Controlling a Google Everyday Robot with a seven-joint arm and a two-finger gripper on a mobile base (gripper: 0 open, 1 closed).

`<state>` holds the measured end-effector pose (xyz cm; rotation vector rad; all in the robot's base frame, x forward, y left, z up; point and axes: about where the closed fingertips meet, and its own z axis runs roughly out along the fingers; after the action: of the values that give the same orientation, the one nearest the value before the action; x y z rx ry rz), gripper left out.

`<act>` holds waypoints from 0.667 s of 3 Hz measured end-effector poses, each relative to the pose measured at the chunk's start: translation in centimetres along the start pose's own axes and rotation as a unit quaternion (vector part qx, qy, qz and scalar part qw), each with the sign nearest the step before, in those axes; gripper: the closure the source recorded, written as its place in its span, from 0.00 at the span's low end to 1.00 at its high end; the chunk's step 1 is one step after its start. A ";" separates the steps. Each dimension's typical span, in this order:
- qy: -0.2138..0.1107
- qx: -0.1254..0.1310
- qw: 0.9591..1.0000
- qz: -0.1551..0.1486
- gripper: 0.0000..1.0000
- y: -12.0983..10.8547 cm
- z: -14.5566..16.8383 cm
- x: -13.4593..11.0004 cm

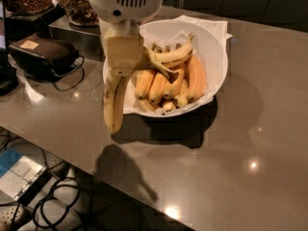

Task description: Pick banana from white bowl

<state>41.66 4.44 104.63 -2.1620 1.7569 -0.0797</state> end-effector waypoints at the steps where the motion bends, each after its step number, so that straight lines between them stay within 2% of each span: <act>1: -0.008 -0.006 1.000 -0.026 1.00 0.2 0.2 -1.9; 2: -0.013 -0.007 0.999 -0.049 1.00 0.3 0.1 -3.5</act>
Offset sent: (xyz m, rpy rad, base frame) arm -0.0096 0.0329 -0.0209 -0.0931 0.0869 0.1365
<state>40.60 7.79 105.02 -2.2488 1.6421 -0.0623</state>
